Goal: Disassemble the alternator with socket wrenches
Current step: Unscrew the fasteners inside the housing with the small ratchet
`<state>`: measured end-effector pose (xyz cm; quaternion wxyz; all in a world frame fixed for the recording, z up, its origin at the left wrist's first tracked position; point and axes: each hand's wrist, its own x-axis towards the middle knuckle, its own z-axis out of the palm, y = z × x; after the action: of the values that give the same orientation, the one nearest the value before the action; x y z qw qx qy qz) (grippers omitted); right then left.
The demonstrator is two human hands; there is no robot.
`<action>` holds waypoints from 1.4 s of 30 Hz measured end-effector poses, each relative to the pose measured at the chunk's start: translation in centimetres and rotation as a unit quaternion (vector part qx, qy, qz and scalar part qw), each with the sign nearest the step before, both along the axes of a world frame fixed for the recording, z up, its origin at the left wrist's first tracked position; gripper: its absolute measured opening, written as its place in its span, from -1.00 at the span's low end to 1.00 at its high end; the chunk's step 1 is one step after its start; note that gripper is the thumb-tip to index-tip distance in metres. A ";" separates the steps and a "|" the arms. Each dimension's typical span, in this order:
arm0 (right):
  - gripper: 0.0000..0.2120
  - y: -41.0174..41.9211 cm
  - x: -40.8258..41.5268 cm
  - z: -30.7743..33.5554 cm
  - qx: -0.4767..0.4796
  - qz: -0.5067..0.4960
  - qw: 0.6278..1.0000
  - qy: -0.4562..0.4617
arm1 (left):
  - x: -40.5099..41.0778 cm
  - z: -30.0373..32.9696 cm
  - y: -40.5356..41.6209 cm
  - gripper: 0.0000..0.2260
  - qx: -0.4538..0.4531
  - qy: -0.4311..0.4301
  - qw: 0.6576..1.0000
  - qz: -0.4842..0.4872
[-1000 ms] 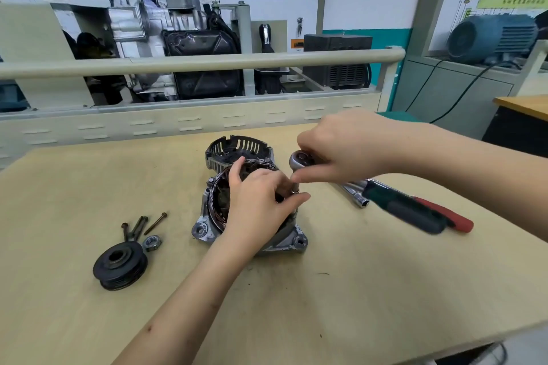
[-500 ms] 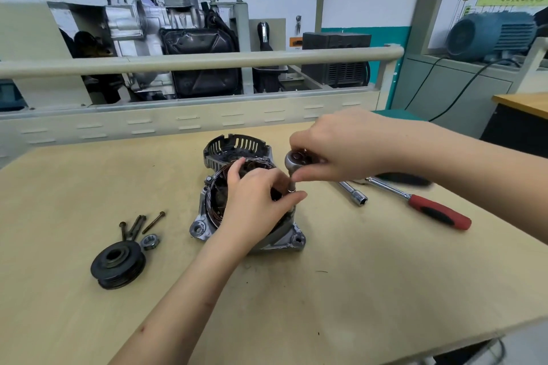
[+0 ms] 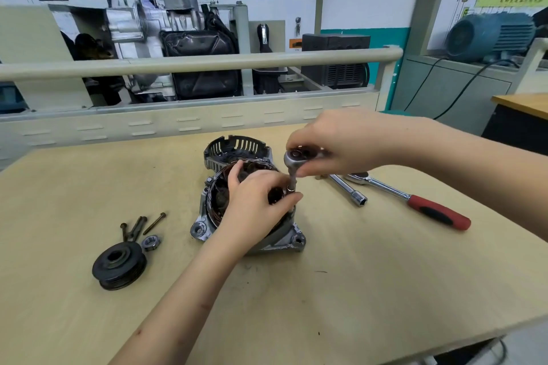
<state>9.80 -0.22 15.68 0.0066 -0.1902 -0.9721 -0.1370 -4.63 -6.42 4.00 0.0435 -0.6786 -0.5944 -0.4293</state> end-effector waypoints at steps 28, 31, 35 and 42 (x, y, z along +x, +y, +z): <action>-0.78 -0.2 -0.5 0.1 -0.048 -0.008 0.999 0.012 | 0.0 -0.1 -0.2 -0.88 -0.012 -0.021 1.000 -0.009; -0.77 -0.3 0.0 0.5 -0.070 0.004 0.998 0.000 | 0.0 -0.2 -0.3 -0.89 -0.003 -0.017 1.000 -0.005; -0.59 -1.3 -0.2 0.1 0.040 -0.041 0.998 -0.012 | 0.8 -0.3 0.0 -0.75 0.011 -0.014 0.999 0.036; -0.77 -0.9 0.6 0.2 -0.068 -0.013 0.998 -0.003 | 0.0 0.0 -0.2 -0.89 0.007 0.000 1.000 -0.013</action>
<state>10.43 -1.17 15.89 -0.0109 -0.2028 -0.9766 -0.0714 -4.61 -6.60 3.98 0.0429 -0.6862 -0.5822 -0.4340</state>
